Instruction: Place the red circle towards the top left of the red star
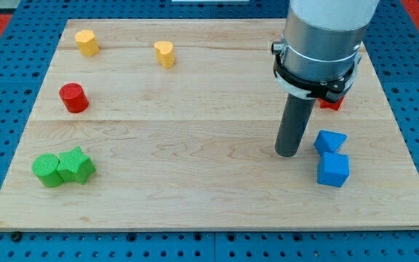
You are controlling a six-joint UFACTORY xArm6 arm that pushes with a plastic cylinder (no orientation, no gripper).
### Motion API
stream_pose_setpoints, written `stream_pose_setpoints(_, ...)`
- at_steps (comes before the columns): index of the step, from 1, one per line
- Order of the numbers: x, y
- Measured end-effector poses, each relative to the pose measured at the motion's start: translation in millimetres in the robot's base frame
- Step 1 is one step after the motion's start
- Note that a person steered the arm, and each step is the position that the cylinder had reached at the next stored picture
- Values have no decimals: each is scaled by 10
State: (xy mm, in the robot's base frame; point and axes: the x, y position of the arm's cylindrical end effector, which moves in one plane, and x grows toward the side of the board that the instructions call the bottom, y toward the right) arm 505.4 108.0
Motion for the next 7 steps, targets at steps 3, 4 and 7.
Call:
stream_pose_setpoints(3,-155,-615)
stream_pose_setpoints(4,-297,-1408)
stream_pose_setpoints(7,-611,-3794)
